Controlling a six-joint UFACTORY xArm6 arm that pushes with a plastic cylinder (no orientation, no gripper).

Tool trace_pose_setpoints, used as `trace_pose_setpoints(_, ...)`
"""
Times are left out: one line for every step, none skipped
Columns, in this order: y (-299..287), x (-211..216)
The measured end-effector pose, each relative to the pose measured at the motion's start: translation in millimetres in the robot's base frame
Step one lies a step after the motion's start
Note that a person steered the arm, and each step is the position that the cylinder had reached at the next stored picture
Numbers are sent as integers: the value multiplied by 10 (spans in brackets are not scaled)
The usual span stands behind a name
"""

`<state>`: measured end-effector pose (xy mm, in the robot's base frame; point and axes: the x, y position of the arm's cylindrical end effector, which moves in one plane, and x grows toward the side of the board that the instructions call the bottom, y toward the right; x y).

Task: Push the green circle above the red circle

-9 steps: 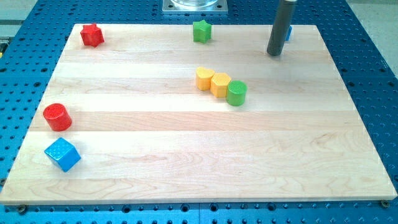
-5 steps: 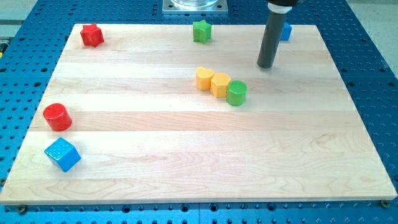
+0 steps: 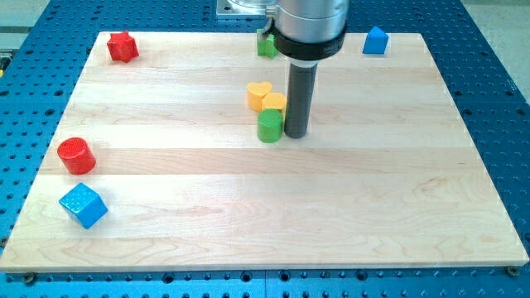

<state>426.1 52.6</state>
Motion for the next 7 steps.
trace_pose_setpoints(-250, -8)
trace_pose_setpoints(-943, 51)
trace_pose_setpoints(-1786, 19)
trace_pose_setpoints(-1618, 220)
trace_pose_setpoints(-2250, 117)
trace_pose_setpoints(-2654, -81)
trace_pose_setpoints(-2259, 219)
